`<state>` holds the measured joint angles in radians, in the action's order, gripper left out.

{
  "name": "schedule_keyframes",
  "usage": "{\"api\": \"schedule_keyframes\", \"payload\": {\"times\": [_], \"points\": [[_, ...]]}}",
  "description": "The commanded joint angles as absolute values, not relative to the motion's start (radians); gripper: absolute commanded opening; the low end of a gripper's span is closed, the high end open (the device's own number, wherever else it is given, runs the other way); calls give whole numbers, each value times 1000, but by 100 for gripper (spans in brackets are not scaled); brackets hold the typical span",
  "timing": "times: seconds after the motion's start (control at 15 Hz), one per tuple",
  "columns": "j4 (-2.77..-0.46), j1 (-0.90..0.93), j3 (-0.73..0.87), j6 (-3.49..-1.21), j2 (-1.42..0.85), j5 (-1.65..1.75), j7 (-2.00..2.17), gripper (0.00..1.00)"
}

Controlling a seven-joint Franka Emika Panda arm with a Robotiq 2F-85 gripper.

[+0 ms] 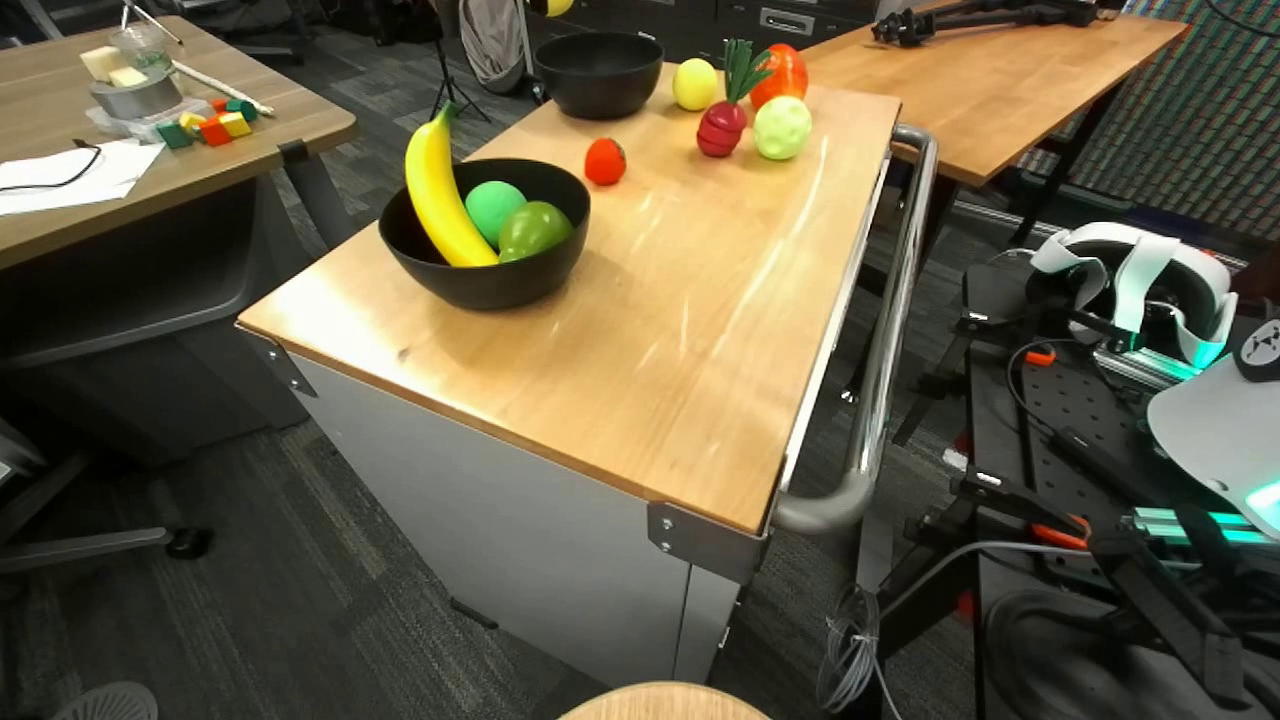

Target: Place the toy fruits and vegetables in the black bowls

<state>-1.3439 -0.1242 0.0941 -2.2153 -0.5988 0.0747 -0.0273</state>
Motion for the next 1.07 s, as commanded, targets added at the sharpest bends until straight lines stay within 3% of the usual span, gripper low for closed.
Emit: {"api": "schedule_keyframes", "payload": {"times": [0.0,0.27,0.33,0.4,0.53,1.0], "points": [[-1347,-128,102,-2176,-589,70,-10,31],[-1332,-132,102,-2148,-615,61,8,31],[-1330,-131,103,-2145,-619,63,14,67],[-1329,-130,104,-2148,-621,65,22,83],[-1328,-131,105,-2155,-620,64,31,98],[-1297,-136,114,-2132,-649,61,61,100]]}}
